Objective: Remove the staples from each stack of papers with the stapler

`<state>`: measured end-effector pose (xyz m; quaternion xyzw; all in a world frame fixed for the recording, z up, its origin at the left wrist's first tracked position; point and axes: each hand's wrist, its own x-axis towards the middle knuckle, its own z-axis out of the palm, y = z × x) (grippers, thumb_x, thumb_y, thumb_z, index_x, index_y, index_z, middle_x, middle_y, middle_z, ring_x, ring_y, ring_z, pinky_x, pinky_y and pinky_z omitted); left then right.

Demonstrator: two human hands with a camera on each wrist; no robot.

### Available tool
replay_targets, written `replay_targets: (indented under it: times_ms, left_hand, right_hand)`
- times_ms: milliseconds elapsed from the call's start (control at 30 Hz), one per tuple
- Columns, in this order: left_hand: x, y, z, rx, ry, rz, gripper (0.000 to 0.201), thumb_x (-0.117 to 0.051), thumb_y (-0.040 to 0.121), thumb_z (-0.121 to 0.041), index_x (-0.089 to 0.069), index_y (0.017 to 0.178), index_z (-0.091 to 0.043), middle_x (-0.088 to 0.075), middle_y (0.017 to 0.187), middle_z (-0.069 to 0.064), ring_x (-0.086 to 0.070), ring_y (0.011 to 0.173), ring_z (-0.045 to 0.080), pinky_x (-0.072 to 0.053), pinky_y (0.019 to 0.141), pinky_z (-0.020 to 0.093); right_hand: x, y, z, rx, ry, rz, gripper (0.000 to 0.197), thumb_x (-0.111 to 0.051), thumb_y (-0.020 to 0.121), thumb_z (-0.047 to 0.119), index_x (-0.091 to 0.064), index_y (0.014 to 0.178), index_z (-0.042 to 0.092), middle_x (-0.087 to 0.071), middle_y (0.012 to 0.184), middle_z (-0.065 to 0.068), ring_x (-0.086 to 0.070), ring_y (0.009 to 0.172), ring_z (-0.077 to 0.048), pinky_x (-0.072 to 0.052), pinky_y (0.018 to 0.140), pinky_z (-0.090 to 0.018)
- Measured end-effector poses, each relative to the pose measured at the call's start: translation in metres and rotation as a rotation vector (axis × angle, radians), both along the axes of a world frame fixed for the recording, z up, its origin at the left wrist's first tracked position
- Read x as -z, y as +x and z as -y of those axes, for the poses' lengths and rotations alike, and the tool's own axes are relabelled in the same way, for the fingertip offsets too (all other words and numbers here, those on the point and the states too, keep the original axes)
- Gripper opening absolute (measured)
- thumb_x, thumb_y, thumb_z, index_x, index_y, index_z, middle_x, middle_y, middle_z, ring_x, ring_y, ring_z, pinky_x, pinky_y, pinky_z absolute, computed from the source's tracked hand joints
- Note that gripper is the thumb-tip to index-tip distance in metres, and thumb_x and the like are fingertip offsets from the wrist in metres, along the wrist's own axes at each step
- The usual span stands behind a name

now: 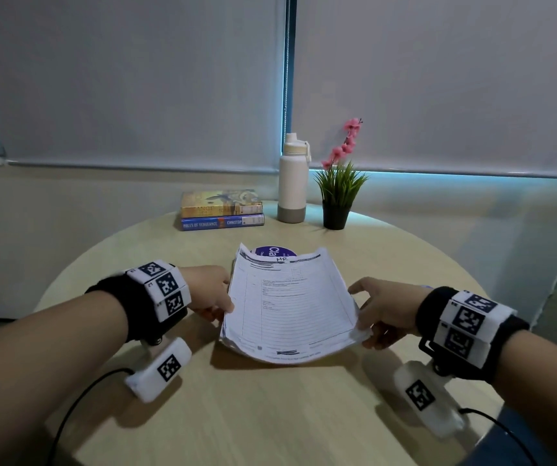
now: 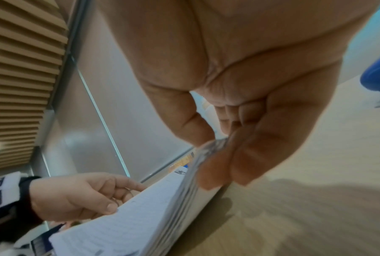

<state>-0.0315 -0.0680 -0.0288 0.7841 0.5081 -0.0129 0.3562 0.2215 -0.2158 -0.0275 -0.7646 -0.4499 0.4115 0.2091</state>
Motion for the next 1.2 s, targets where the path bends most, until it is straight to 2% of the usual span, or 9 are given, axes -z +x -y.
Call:
replay_targets:
  times_ms: [100,267,367,467,567,667,767,900,1200]
  left_hand:
    - [-0.002,0.006,0.000,-0.012,0.049,0.023,0.042,-0.059,0.088,0.003,-0.050,0.128,-0.003,-0.067,0.108,0.024,-0.061,0.080,0.023,-0.053,0.067,0.027]
    - [0.004,0.017,-0.005,-0.023,0.111,-0.001,0.045,-0.063,0.086,0.002,-0.051,0.130,-0.003,-0.066,0.110,0.016,-0.063,0.083,0.021,-0.056,0.077,0.029]
    - [0.006,0.020,-0.011,-0.005,0.124,-0.019,0.043,-0.066,0.083,0.003,-0.057,0.124,-0.001,-0.066,0.102,0.010,-0.063,0.078,0.019,-0.055,0.069,0.024]
    - [0.008,0.024,-0.016,0.003,0.191,-0.077,0.047,-0.068,0.081,0.000,-0.057,0.126,-0.004,-0.068,0.113,0.008,-0.067,0.099,0.023,-0.055,0.089,0.035]
    - [0.011,0.027,-0.020,0.016,0.267,-0.114,0.044,-0.068,0.081,-0.001,-0.058,0.123,-0.006,-0.067,0.116,0.007,-0.064,0.105,0.023,-0.052,0.094,0.037]
    - [0.014,0.026,-0.023,0.058,0.277,-0.169,0.042,-0.067,0.081,-0.003,-0.060,0.122,-0.007,-0.067,0.117,0.005,-0.063,0.107,0.022,-0.052,0.094,0.036]
    - [0.016,0.026,-0.022,0.076,0.286,-0.194,0.046,-0.068,0.081,-0.004,-0.057,0.125,-0.008,-0.066,0.121,0.005,-0.061,0.110,0.021,-0.051,0.095,0.035]
    - [0.015,0.026,-0.019,0.056,0.281,-0.186,0.056,-0.066,0.083,-0.005,-0.047,0.135,-0.009,-0.062,0.127,0.005,-0.060,0.112,0.021,-0.050,0.094,0.032]
    - [0.005,0.007,-0.012,0.008,0.148,-0.055,0.069,-0.064,0.089,-0.023,-0.027,0.148,-0.017,-0.057,0.124,0.001,-0.064,0.095,0.015,-0.053,0.083,0.026]
  right_hand:
    - [0.002,0.004,-0.004,0.052,0.019,0.042,0.055,-0.055,0.081,-0.009,-0.040,0.122,0.024,-0.062,0.098,-0.019,-0.065,0.057,-0.026,-0.056,0.056,-0.033]
    - [0.003,0.002,-0.013,0.086,-0.017,0.117,0.047,-0.052,0.082,-0.008,-0.048,0.121,0.019,-0.061,0.095,-0.016,-0.065,0.056,-0.026,-0.058,0.052,-0.034]
    - [0.002,-0.001,-0.021,0.066,-0.032,0.207,0.050,-0.055,0.082,-0.005,-0.050,0.126,0.017,-0.059,0.088,-0.008,-0.065,0.064,-0.026,-0.060,0.066,-0.038]
    - [0.002,-0.004,-0.026,0.042,-0.060,0.289,0.046,-0.055,0.083,-0.006,-0.054,0.125,0.012,-0.058,0.082,-0.006,-0.068,0.081,-0.030,-0.058,0.079,-0.042]
    - [0.001,-0.004,-0.029,0.015,-0.093,0.325,0.041,-0.056,0.083,-0.006,-0.057,0.122,0.007,-0.059,0.078,-0.007,-0.069,0.087,-0.033,-0.057,0.082,-0.042]
    - [0.000,-0.005,-0.029,-0.028,-0.104,0.400,0.042,-0.058,0.084,-0.002,-0.056,0.124,0.010,-0.057,0.076,-0.001,-0.065,0.064,-0.018,-0.056,0.057,-0.020]
    - [0.002,-0.005,-0.027,-0.085,-0.107,0.498,0.043,-0.060,0.084,0.001,-0.054,0.125,0.013,-0.052,0.074,0.005,-0.052,0.052,-0.008,-0.038,0.033,-0.010]
    - [0.001,0.004,-0.026,-0.061,-0.102,0.418,0.050,-0.060,0.084,0.006,-0.047,0.131,0.018,-0.060,0.085,0.000,-0.063,0.067,-0.018,-0.055,0.061,-0.027]
    - [-0.015,0.077,0.005,0.061,-0.017,0.809,0.046,-0.064,0.082,0.031,-0.052,0.126,0.025,-0.054,0.129,-0.005,-0.053,0.115,-0.023,-0.041,0.091,-0.028]
